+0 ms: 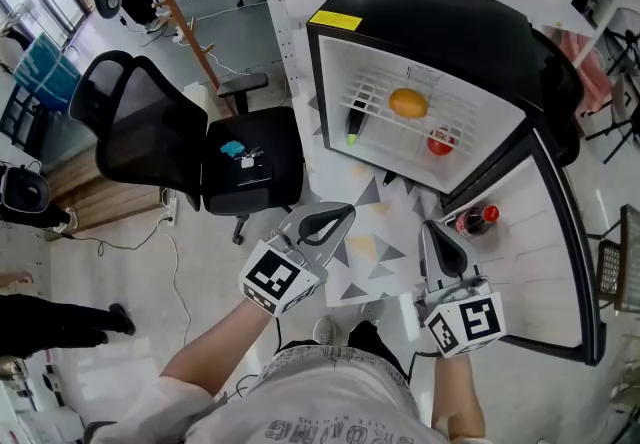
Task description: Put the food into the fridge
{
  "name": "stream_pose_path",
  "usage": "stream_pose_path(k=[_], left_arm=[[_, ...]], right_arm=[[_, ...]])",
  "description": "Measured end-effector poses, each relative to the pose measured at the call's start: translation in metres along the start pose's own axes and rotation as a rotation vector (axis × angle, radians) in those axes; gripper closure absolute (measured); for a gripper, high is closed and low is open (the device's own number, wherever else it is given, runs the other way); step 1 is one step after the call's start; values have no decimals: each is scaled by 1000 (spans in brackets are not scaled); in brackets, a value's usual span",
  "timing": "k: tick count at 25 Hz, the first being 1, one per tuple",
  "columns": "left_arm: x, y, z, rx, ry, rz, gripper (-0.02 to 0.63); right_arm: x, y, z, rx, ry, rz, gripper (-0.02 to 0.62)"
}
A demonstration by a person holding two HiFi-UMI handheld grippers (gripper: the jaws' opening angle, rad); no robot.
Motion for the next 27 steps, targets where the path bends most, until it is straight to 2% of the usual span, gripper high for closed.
stream_pose_path(k=[27], left_arm=[[-6, -3, 0, 23, -1, -2, 600]], right_arm=[[-1, -8, 7, -20, 27, 4, 606]])
Point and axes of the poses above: the fingertips, and each gripper's own axes: x backward along the fingers, y to its left, z out of its underside, the point moved 5 cm from there along x, backward along the fingers, and after that the axes turned 11 degrees about -x, right-handed, at the moved point
